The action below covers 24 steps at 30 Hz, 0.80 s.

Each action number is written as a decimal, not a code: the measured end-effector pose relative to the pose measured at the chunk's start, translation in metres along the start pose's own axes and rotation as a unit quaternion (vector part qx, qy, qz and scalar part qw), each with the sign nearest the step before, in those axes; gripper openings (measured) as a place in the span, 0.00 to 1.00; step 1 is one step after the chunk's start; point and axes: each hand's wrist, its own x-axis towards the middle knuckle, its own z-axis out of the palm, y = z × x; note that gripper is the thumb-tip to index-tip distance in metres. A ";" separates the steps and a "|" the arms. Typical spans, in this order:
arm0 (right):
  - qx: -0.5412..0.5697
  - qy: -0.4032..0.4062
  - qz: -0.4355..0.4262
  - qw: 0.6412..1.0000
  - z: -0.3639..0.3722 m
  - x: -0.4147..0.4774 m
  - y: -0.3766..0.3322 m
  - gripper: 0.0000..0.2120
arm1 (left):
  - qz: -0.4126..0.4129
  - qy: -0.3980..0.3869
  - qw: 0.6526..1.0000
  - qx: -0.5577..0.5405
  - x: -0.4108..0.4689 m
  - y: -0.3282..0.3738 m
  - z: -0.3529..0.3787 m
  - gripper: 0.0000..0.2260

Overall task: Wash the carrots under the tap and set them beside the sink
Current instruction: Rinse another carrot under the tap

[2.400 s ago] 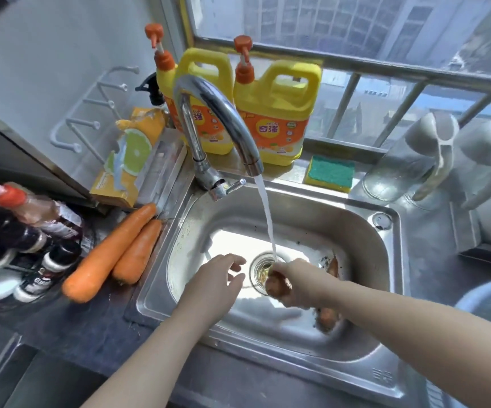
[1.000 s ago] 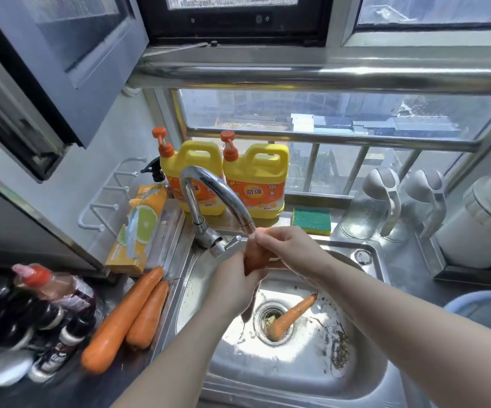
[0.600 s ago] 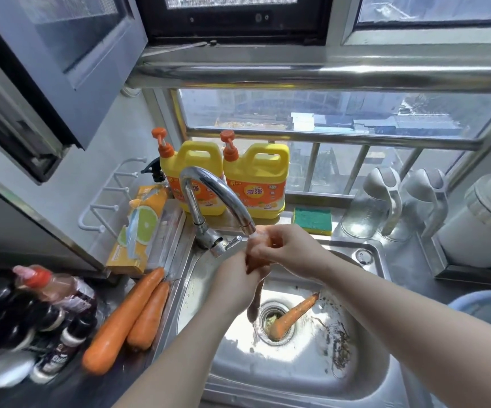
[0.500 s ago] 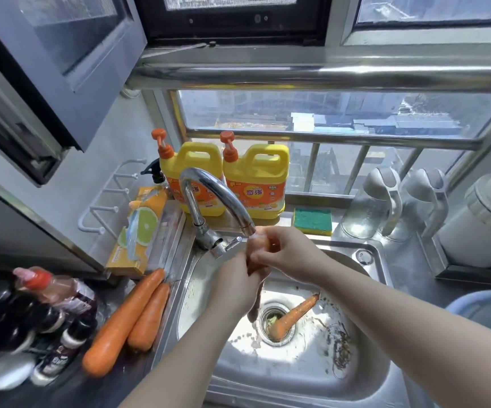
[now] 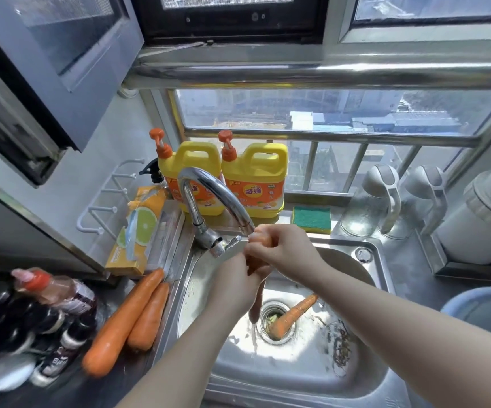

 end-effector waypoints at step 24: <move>0.163 -0.209 0.168 0.949 -0.006 -0.027 0.030 0.24 | -0.090 -0.043 0.928 -0.359 0.000 -0.015 0.012 0.23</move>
